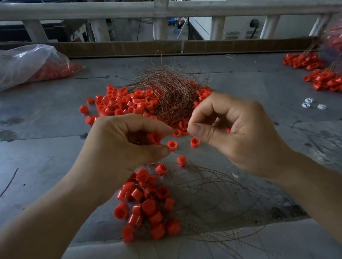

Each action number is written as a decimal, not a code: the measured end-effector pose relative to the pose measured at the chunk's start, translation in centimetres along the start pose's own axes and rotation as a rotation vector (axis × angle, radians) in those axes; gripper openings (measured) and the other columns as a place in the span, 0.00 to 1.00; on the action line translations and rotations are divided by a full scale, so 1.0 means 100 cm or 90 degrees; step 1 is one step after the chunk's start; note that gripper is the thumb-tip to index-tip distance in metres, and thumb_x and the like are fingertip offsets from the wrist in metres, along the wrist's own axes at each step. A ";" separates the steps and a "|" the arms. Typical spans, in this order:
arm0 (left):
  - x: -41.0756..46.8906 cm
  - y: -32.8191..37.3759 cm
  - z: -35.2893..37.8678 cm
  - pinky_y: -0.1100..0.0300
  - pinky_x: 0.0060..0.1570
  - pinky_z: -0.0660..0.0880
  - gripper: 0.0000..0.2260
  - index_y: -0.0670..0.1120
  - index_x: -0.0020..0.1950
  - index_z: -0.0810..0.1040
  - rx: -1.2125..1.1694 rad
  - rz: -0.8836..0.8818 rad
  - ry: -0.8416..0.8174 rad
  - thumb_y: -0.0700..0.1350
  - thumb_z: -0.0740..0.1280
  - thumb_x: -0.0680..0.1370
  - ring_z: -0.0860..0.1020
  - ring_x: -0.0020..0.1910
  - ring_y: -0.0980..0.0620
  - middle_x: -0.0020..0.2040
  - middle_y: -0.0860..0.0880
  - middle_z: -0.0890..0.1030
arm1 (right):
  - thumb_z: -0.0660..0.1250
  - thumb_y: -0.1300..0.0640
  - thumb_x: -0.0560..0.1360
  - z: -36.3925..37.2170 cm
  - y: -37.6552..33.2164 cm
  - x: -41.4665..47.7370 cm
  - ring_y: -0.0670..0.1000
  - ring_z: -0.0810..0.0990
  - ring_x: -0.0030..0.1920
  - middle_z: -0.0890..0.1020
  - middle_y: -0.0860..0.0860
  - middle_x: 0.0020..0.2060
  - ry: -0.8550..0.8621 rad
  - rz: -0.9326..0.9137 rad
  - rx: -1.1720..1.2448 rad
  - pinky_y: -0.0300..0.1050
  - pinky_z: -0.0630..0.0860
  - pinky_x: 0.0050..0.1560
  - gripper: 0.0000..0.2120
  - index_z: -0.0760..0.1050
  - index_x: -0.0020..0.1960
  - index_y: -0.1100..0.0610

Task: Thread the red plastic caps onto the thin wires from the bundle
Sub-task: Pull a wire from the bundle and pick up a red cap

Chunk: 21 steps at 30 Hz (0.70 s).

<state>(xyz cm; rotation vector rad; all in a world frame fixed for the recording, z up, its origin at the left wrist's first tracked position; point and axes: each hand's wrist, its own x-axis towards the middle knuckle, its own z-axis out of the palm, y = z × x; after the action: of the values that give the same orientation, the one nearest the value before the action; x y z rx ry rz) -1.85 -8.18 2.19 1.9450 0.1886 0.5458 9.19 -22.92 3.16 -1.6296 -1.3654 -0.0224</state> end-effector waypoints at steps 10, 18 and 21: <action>-0.002 -0.001 0.002 0.73 0.41 0.75 0.16 0.57 0.45 0.81 -0.107 -0.011 -0.032 0.42 0.68 0.61 0.83 0.42 0.58 0.40 0.54 0.85 | 0.66 0.59 0.70 0.001 0.002 0.000 0.39 0.74 0.33 0.75 0.41 0.31 0.035 0.026 0.013 0.30 0.68 0.33 0.08 0.73 0.37 0.47; -0.001 -0.002 0.002 0.68 0.43 0.77 0.14 0.53 0.43 0.83 -0.129 0.006 -0.004 0.43 0.71 0.59 0.83 0.43 0.54 0.42 0.52 0.85 | 0.67 0.60 0.70 0.006 0.001 -0.002 0.40 0.76 0.34 0.75 0.40 0.31 0.005 0.023 0.029 0.29 0.68 0.34 0.07 0.73 0.38 0.49; -0.002 0.001 0.001 0.68 0.40 0.77 0.14 0.53 0.43 0.83 -0.138 0.009 -0.016 0.43 0.71 0.58 0.83 0.41 0.54 0.41 0.51 0.85 | 0.67 0.60 0.70 0.009 0.002 -0.002 0.39 0.75 0.35 0.75 0.40 0.31 -0.017 0.023 0.000 0.30 0.70 0.35 0.06 0.73 0.37 0.50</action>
<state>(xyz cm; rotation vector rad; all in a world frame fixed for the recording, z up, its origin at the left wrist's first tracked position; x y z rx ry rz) -2.01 -8.41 2.12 1.7421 0.0948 0.5290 8.77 -22.47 2.50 -1.6599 -1.3554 0.0205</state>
